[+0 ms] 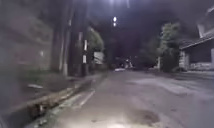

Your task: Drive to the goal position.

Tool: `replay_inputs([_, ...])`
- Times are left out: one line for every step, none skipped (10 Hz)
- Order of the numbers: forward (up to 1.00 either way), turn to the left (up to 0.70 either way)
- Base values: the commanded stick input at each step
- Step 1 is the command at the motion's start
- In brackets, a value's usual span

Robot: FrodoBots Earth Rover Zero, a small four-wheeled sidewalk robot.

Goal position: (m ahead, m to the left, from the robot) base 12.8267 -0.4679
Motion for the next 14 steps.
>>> replay_inputs([0.5,-0.5])
replay_inputs([0.5,-0.5])
replay_inputs([0.5,-0.5])
replay_inputs([0.5,-0.5])
replay_inputs([0.5,-0.5])
replay_inputs([0.5,-0.5])
replay_inputs([0.5,-0.5])
replay_inputs([0.5,-0.5])
replay_inputs([0.5,-0.49])
replay_inputs([0.5,-0.28])
replay_inputs([0.5,-0.48])
replay_inputs([0.5,-0.14])
replay_inputs([0.5,0.0])
replay_inputs([0.5,0.0])
